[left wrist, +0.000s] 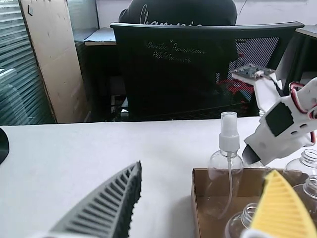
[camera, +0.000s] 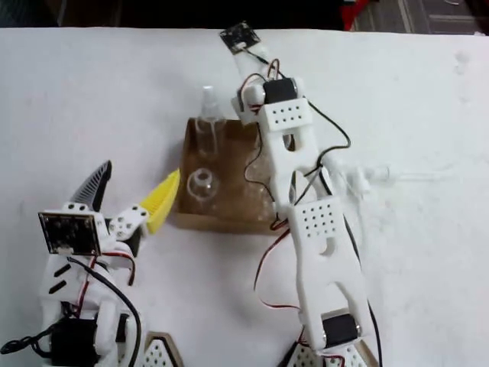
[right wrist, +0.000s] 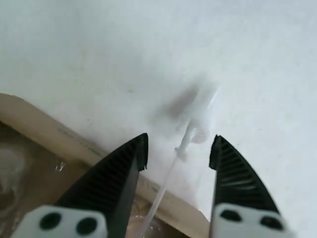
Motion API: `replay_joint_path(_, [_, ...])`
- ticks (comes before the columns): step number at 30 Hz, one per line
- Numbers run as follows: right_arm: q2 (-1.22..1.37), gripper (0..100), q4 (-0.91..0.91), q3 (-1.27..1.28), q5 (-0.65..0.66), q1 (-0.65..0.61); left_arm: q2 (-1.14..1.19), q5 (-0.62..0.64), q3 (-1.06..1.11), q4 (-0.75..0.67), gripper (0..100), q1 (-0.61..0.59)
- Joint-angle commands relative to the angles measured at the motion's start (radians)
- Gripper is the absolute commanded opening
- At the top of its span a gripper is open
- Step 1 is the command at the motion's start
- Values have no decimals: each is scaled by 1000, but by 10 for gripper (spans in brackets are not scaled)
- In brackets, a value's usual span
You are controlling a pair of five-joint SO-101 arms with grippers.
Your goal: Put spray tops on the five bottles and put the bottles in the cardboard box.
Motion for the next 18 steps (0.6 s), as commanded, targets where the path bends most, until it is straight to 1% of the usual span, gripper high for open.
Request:
replay_joint_path(1, [4, 180, 7, -6, 15, 19, -5, 11, -12, -21, 373, -13])
replay_joint_path(6, [38, 175, 15, -6, 15, 53, -5, 11, -12, -20, 373, -13])
replay_joint_path(8, [41, 135, 15, -6, 28, 62, -5, 11, -12, -20, 373, -13])
replay_joint_path(12, [41, 18, 15, -6, 126, 62, -5, 11, -12, -20, 373, -13])
replay_joint_path(18, [30, 15, 18, -20, 137, 82, -5, 11, -12, -20, 373, -13])
